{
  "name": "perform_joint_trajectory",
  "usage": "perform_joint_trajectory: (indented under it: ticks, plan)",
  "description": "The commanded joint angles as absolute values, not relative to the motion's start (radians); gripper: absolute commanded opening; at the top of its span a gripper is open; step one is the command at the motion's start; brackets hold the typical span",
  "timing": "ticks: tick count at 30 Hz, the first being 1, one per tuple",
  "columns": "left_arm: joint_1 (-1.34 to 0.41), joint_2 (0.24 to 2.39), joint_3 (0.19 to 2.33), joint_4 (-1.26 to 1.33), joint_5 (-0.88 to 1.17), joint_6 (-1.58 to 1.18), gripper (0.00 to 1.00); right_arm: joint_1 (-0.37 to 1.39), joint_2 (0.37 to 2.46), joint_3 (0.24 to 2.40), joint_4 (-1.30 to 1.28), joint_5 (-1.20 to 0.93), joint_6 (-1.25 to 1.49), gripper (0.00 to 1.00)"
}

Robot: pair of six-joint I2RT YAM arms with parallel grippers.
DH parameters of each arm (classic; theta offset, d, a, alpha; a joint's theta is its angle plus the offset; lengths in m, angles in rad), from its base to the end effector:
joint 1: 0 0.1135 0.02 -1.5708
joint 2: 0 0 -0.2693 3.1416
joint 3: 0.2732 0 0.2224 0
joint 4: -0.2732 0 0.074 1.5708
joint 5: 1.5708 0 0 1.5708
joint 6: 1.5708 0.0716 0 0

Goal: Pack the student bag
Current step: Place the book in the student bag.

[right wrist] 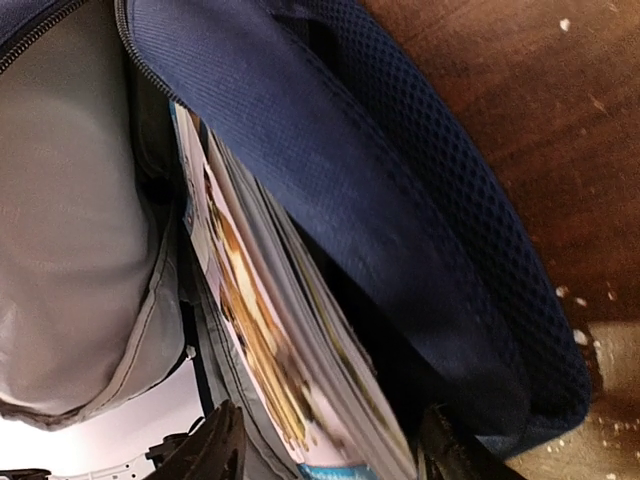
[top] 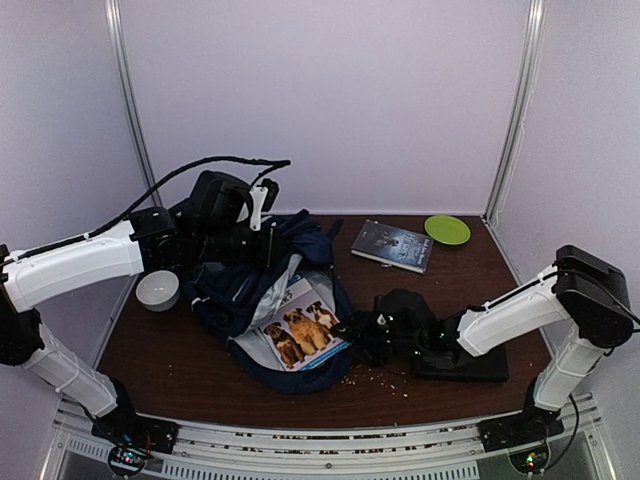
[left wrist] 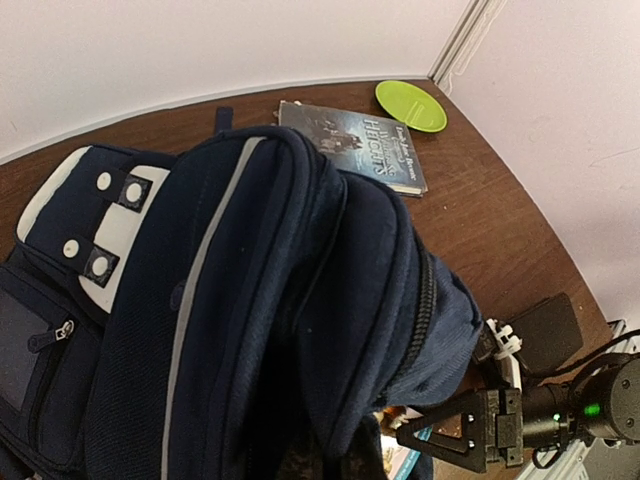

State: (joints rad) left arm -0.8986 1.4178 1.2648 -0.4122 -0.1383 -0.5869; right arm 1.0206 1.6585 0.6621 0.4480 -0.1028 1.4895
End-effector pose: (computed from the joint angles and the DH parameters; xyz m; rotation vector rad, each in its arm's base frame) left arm 0.2083 -0.2459 0.3287 0.2607 2.2027 -0.7113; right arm 0.1685 0.2888 0.1589 0.5231 2.5083 1.4065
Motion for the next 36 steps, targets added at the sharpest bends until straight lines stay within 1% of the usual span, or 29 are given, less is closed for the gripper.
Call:
perform_joint_trajectory:
  ticks: [1,3,7,8,9,14,18,21,24,29,36]
  plan:
    - [-0.908,1.385,1.281,-0.192,-0.132,-0.603,0.0,1.008,1.69,0.681,0.489,-0.081,1.48,0.5]
    - [-0.908,1.387,1.279,-0.193,-0.131,-0.602,0.0,1.006,1.683,0.685,0.492,-0.076,1.469,0.4]
    - [-0.908,1.385,1.276,-0.197,-0.135,-0.601,0.0,1.008,1.64,0.682,0.475,-0.053,1.444,0.08]
    - [-0.908,1.384,1.276,-0.202,-0.141,-0.599,0.0,1.009,1.62,0.686,0.458,-0.05,1.432,0.02]
    - [-0.908,1.383,1.276,-0.207,-0.146,-0.599,0.0,1.011,1.59,0.692,0.43,-0.051,1.413,0.0]
    - [-0.908,1.364,1.283,-0.235,-0.189,-0.574,0.0,1.02,1.466,0.713,0.311,-0.049,1.309,0.0]
    - [-0.908,1.352,1.296,-0.254,-0.224,-0.55,0.0,1.017,1.42,0.742,0.365,-0.132,1.235,0.0]
    - [-0.908,1.349,1.307,-0.255,-0.207,-0.546,0.0,1.009,1.473,0.806,0.383,-0.224,1.209,0.0]
    - [-0.909,1.349,1.316,-0.241,-0.142,-0.555,0.0,1.001,1.546,0.839,0.445,-0.265,1.241,0.0]
    - [-0.928,1.327,1.319,-0.239,-0.113,-0.575,0.0,0.981,1.68,0.911,0.505,-0.257,1.315,0.0]
    - [-0.957,1.293,1.3,-0.224,-0.116,-0.607,0.0,0.959,1.852,1.037,0.488,-0.15,1.359,0.0]
